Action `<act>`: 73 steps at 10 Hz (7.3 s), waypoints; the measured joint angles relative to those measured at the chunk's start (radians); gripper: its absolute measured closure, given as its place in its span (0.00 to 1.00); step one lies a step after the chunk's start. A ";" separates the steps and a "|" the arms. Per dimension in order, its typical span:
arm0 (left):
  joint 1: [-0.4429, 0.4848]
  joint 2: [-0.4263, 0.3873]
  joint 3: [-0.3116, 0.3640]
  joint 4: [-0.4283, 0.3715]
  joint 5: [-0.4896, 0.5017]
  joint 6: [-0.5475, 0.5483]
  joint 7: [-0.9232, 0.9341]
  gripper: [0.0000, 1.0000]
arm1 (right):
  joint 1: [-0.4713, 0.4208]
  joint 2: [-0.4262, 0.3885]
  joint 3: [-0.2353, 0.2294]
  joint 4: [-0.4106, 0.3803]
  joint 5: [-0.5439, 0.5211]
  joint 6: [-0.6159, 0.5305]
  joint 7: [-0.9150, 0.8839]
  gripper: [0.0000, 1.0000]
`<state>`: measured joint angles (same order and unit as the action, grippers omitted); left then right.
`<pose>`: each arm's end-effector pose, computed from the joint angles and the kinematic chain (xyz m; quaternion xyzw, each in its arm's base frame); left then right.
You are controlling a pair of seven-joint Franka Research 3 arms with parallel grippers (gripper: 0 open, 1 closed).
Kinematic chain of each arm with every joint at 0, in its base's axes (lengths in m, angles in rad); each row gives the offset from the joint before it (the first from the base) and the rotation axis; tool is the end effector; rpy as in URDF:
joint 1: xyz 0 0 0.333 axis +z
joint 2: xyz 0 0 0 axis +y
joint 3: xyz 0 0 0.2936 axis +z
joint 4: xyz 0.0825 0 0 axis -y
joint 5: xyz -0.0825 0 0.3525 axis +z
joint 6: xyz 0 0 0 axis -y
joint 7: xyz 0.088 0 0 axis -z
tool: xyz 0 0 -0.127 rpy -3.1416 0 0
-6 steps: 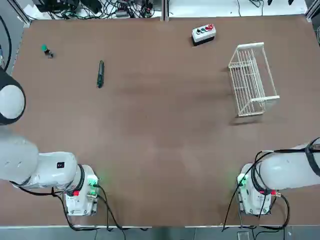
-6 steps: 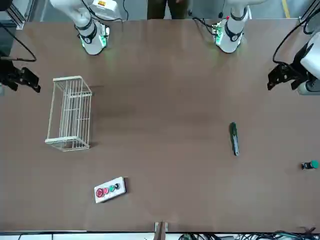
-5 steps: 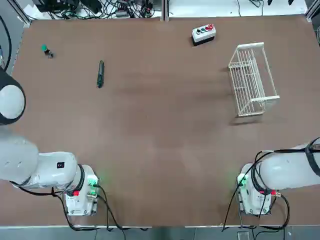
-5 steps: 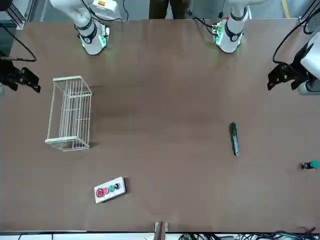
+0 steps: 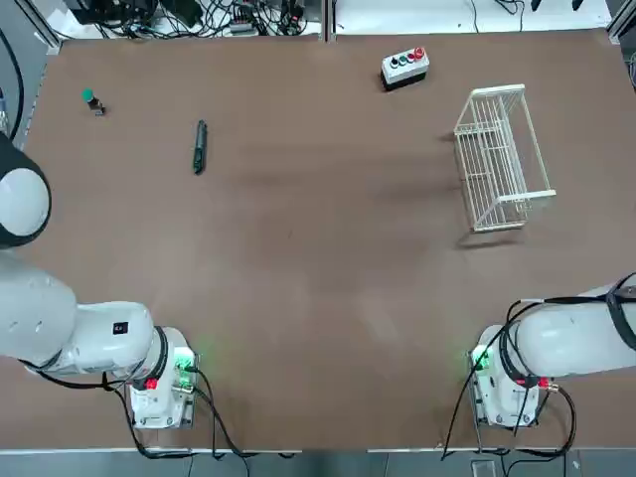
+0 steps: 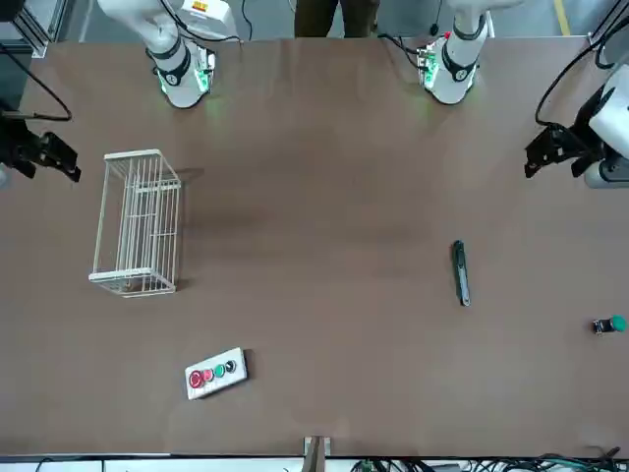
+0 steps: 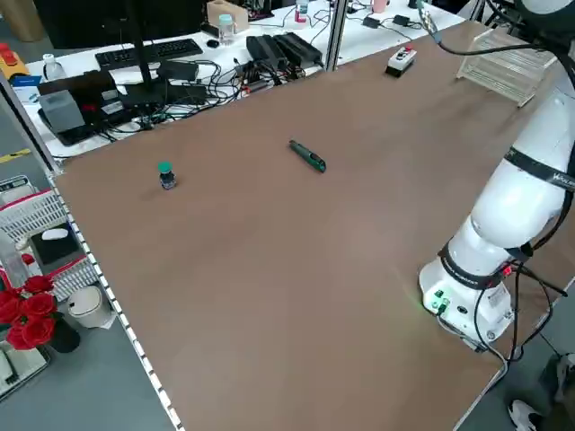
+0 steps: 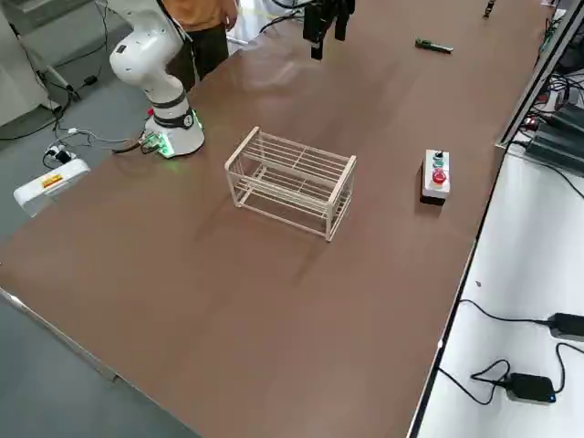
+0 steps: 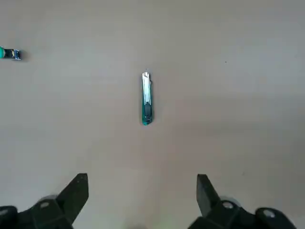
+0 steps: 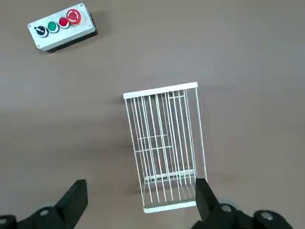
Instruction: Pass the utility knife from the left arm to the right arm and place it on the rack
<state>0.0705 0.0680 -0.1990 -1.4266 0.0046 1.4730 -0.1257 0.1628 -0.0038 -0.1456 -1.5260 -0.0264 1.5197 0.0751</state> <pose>0.5285 -0.0638 0.6012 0.9999 -0.0010 -0.0106 0.0031 0.5171 0.0053 0.5992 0.9995 -0.0296 -0.0007 0.0130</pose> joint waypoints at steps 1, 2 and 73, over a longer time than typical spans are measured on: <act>0.000 0.017 0.001 -0.004 0.000 0.009 -0.020 0.00 | 0.003 0.000 0.008 0.000 0.000 0.003 0.000 0.00; 0.001 0.043 0.001 -0.011 0.000 0.021 -0.045 0.00 | 0.006 0.000 0.023 0.000 0.001 0.006 0.000 0.00; -0.073 0.399 -0.491 0.062 -0.153 0.372 -1.706 0.64 | 0.162 0.338 0.666 0.194 0.118 0.478 -0.292 0.03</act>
<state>-0.0022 0.4669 -0.6897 -1.3644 -0.1481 1.8453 -1.8320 0.3245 0.3344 0.5204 -1.3318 0.0920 1.9981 -0.2167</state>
